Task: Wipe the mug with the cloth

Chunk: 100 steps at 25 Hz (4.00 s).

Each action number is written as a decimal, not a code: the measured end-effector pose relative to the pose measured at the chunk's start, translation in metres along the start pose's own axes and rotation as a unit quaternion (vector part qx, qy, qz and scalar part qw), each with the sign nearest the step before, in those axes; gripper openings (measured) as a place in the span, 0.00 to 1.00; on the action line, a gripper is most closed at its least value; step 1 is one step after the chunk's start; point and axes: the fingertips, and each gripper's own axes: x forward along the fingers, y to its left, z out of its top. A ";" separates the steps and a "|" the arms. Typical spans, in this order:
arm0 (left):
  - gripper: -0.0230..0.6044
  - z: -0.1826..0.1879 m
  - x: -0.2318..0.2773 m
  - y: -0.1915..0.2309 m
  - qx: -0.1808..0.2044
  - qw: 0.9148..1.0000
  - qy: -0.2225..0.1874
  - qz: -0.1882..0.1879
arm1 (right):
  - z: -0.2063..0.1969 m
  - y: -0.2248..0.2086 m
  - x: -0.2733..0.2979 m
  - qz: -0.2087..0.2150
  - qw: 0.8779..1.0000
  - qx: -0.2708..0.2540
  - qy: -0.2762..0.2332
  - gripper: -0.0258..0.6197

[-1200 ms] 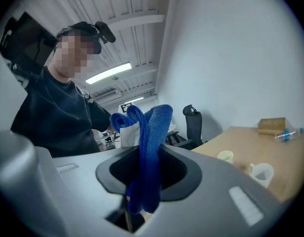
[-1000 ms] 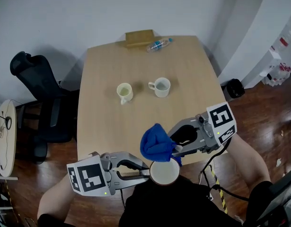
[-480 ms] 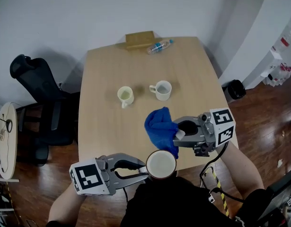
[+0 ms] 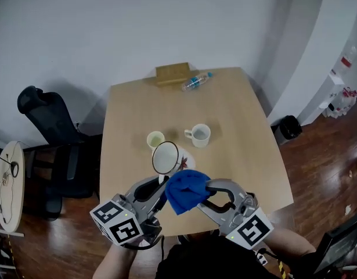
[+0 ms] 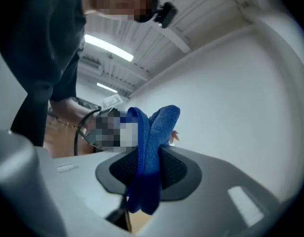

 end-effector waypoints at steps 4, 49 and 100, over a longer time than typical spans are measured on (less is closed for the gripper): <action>0.14 0.010 0.004 -0.013 0.009 1.000 -0.019 -0.011 | 0.006 -0.005 0.003 -0.043 0.996 -0.073 -0.004 0.21; 0.14 0.040 -0.039 -0.059 0.056 0.991 -0.120 -0.023 | -0.008 -0.078 -0.051 0.039 0.868 0.451 -0.205 0.21; 0.14 -0.180 -0.035 0.094 0.178 0.960 0.065 0.204 | -0.184 -0.068 -0.087 -0.114 0.957 0.117 0.238 0.21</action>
